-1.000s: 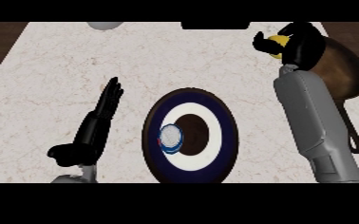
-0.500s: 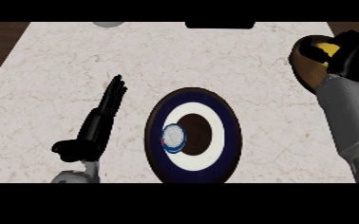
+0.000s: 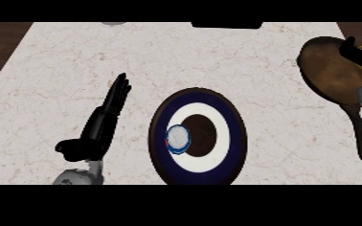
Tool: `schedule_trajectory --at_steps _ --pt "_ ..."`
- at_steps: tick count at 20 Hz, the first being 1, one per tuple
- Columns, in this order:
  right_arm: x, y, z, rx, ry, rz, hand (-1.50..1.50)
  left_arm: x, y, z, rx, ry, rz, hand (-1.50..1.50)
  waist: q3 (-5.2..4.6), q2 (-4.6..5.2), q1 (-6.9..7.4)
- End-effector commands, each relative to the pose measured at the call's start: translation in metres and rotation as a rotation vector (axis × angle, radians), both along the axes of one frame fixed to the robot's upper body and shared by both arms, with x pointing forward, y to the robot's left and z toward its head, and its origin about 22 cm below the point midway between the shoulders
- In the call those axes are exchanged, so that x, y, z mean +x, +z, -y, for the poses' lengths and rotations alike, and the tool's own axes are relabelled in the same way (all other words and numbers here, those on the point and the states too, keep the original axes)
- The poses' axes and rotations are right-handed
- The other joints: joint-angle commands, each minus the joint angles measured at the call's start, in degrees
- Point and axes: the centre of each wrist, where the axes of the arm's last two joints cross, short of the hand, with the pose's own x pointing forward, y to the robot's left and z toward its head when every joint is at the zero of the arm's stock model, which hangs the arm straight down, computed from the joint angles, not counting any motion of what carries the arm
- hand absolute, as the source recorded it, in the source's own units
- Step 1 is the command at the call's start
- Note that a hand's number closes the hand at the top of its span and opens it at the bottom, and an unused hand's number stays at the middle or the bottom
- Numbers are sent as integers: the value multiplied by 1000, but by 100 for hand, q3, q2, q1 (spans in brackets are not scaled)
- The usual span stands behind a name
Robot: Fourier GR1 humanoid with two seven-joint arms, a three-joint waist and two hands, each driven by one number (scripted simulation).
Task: Pick the lemon from the plate and place it in the pan
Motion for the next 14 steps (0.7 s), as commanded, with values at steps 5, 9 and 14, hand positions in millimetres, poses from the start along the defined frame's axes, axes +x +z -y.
schedule_trajectory --at_steps 5,9,14 --pt "-27 -25 37 289 35 -383 -150 -1 5 8 -9 -37 19 0 9 77 193" --pt "-16 -10 33 440 200 -320 -150 9 4 10 4 -27 21 0 33 111 147" --pt "-20 -18 32 399 218 -217 -150 1 5 17 0 -28 20 0 31 95 213"
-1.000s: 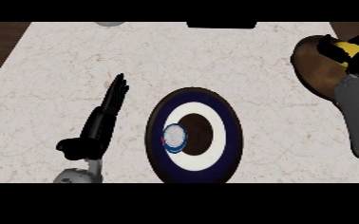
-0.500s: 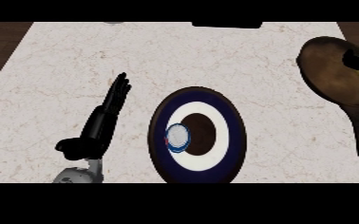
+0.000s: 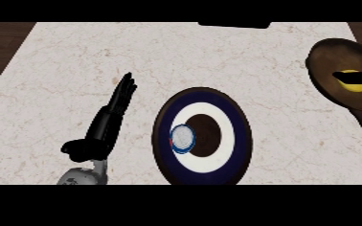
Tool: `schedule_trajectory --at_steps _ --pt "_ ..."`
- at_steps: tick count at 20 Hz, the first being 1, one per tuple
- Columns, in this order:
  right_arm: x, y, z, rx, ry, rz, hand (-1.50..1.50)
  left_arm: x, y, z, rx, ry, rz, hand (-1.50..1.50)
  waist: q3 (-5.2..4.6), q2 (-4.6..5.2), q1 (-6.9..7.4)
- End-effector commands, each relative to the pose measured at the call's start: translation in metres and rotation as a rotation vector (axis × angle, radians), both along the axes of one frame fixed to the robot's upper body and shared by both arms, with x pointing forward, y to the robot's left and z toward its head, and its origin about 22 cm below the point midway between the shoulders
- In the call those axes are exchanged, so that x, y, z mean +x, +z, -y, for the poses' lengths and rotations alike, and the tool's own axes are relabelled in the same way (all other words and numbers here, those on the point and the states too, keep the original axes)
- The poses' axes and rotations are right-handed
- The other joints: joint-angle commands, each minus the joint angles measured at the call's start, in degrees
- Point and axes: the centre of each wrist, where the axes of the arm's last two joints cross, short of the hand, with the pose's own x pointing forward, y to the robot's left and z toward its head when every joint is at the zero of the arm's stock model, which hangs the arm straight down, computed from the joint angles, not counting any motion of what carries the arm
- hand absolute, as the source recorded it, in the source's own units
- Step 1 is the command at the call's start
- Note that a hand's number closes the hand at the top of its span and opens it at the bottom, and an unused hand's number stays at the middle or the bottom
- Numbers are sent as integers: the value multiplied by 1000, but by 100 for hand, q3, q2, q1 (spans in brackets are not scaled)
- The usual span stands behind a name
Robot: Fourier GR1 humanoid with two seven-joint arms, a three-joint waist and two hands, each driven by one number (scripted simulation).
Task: Pick the lemon from the plate and place it in the pan
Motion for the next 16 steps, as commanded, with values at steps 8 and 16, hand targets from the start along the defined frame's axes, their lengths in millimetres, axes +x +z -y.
schedule_trajectory --at_steps 8,16 --pt "-9 16 22 102 -32 425 -150 -7 -2 -7 -5 21 -6 0 -8 -63 -127" --pt "-45 -10 49 317 115 544 -150 -4 -2 -7 18 62 -10 0 -34 -157 -349"
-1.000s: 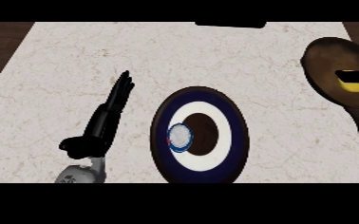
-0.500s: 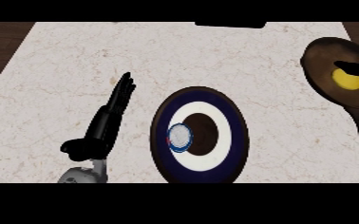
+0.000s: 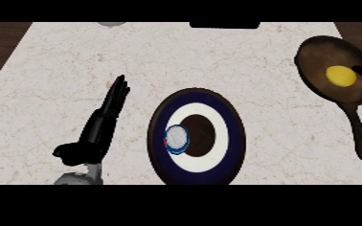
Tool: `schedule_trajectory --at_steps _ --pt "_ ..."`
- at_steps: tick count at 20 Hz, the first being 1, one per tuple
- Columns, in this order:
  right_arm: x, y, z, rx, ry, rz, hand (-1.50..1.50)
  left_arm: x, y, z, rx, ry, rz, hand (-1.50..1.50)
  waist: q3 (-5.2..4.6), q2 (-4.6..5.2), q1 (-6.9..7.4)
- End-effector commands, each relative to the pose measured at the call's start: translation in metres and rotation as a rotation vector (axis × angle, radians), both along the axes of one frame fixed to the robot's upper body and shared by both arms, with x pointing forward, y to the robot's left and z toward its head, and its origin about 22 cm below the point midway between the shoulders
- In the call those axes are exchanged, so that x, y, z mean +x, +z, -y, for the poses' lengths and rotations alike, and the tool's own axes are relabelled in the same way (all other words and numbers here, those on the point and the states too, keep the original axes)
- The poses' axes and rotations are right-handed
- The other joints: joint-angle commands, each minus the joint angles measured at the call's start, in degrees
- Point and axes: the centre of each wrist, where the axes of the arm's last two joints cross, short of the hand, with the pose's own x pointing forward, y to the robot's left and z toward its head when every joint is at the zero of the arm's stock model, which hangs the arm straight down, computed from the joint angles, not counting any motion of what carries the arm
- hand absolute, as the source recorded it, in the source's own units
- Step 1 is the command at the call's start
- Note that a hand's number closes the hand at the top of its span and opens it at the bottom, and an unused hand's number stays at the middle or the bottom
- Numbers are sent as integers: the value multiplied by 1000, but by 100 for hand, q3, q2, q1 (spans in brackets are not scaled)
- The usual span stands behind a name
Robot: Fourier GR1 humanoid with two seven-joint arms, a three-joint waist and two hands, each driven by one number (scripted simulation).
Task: Pick the lemon from the plate and place it in the pan
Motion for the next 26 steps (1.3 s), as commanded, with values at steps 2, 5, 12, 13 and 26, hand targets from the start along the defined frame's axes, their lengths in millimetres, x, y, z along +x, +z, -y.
schedule_trajectory --at_steps 2,5,12,13,26 --pt "-32 -30 14 125 147 80 -150 -13 -11 -7 -7 27 -17 0 -19 -71 -143" --pt "-49 -40 22 88 203 97 -150 -14 -1 4 2 23 -12 0 -19 -69 -127" --pt "-59 -57 13 45 273 76 -150 -6 -12 -18 -16 25 -38 0 -31 -86 -176" --pt "-62 -54 13 41 283 71 -150 -7 -14 -16 11 54 -18 0 -38 -109 -229" --pt "-88 -61 -3 12 267 4 -150 -5 7 -5 -8 28 -18 0 -30 -91 -174"
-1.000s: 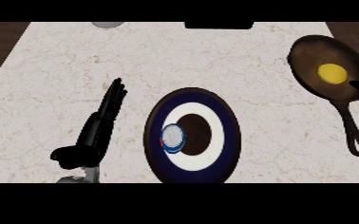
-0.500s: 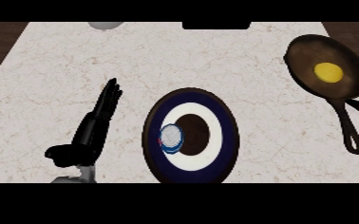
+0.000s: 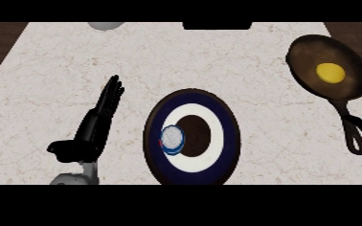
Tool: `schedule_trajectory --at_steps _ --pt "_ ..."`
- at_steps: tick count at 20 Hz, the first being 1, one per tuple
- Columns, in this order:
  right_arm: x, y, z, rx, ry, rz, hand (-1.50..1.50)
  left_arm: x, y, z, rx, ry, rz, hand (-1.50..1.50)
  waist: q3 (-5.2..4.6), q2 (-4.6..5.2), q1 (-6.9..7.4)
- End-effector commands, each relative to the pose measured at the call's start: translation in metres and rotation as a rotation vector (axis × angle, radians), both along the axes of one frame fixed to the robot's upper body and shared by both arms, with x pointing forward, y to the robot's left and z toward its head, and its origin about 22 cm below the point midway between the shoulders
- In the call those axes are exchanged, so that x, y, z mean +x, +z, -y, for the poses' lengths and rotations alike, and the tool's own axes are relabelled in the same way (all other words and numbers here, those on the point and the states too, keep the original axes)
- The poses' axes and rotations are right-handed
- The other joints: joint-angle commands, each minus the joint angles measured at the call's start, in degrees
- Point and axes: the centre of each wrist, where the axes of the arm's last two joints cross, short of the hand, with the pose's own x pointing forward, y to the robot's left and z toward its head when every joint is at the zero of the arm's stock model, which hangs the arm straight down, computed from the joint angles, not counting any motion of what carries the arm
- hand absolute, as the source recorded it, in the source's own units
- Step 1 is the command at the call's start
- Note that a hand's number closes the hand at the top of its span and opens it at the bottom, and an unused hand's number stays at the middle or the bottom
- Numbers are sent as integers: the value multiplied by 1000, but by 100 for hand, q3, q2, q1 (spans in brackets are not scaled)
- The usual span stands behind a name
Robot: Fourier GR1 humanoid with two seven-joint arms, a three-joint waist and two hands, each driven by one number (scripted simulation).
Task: Pick the lemon from the plate and place it in the pan
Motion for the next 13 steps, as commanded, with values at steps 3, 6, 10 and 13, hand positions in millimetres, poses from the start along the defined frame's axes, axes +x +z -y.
schedule_trajectory --at_steps 3,6,10,13 --pt "-5 -6 -19 -51 -33 -39 -150 9 2 -6 6 -2 3 0 0 3 10" --pt "-16 11 5 -39 -31 -49 -150 -10 0 -5 0 -5 -13 0 1 3 16" --pt "-22 -7 -7 -98 -33 -57 -150 -11 3 1 -3 -6 -13 0 2 5 20" --pt "-4 6 -6 -157 -61 -84 -150 -2 1 0 1 -5 21 0 2 10 30"
